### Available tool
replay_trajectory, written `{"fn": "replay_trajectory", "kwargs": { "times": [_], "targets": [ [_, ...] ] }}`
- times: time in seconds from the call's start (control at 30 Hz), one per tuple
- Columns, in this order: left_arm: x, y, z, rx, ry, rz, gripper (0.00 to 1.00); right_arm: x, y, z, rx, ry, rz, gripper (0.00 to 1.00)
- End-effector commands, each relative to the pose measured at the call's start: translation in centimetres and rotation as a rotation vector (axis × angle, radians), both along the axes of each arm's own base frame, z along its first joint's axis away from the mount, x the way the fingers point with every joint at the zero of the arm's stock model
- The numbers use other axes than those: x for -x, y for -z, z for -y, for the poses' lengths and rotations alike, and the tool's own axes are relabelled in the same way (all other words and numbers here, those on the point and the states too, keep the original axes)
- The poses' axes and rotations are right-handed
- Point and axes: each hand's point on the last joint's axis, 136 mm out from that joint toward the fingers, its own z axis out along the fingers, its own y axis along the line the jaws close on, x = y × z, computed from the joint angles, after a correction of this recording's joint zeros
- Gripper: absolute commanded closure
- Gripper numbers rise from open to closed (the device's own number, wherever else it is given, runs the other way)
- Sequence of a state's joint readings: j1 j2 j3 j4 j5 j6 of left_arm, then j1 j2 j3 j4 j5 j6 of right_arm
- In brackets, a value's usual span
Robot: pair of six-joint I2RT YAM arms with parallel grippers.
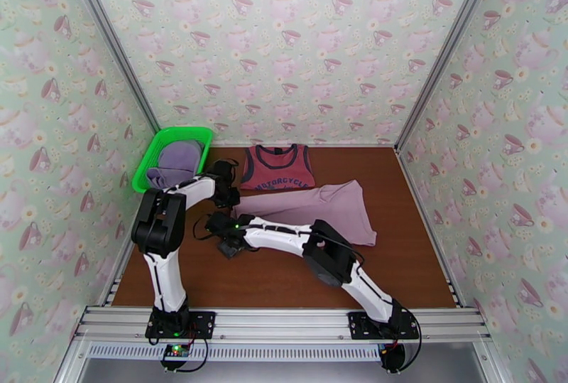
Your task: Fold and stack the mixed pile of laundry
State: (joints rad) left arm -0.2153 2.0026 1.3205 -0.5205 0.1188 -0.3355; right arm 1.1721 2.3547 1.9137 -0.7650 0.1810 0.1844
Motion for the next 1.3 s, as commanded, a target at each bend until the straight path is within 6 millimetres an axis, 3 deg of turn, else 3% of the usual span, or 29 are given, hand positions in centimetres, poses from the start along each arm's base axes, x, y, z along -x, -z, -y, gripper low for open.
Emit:
{"fn": "replay_trajectory", "kwargs": {
  "times": [0.0, 0.07, 0.27, 0.37, 0.43, 0.57, 0.67, 0.9, 1.07, 1.27],
  "targets": [
    [0.8, 3.6, 1.9, 0.055, 0.054, -0.056, 0.89, -0.6, 1.5, 0.9, 0.056, 0.055, -0.009, 0.44],
    [1.0, 3.9, 1.9, 0.057, 0.055, -0.063, 1.00, -1.2, 2.5, 1.1, 0.063, 0.088, -0.015, 0.54],
    [2.1, 4.7, 1.9, 0.072, 0.037, -0.071, 1.00, -2.6, 4.1, 1.7, 0.058, 0.163, -0.036, 1.00],
    [2.7, 4.3, 1.2, 0.079, 0.006, -0.057, 1.00, -2.1, 3.9, 1.2, 0.030, 0.160, -0.066, 1.00],
    [3.1, 3.7, 0.8, 0.084, -0.011, -0.048, 1.00, -1.8, 2.7, 0.2, -0.023, 0.151, -0.062, 1.00],
    [3.2, 1.0, 0.6, 0.091, -0.013, -0.014, 1.00, -2.0, -1.5, -1.3, -0.162, 0.166, -0.012, 1.00],
    [3.0, -2.0, 1.3, 0.103, 0.009, 0.027, 1.00, -2.9, -4.9, -0.8, -0.244, 0.210, 0.067, 1.00],
    [3.0, -8.7, 5.2, 0.111, 0.090, 0.136, 1.00, -3.6, -9.8, 3.9, -0.357, 0.334, 0.205, 1.00],
    [2.7, -12.3, 9.9, 0.114, 0.174, 0.191, 1.00, -3.8, -10.3, 9.6, -0.355, 0.445, 0.274, 1.00],
    [2.0, -14.4, 16.2, 0.113, 0.269, 0.227, 1.00, -3.1, -9.9, 17.0, -0.324, 0.571, 0.331, 1.00]
  ]
}}
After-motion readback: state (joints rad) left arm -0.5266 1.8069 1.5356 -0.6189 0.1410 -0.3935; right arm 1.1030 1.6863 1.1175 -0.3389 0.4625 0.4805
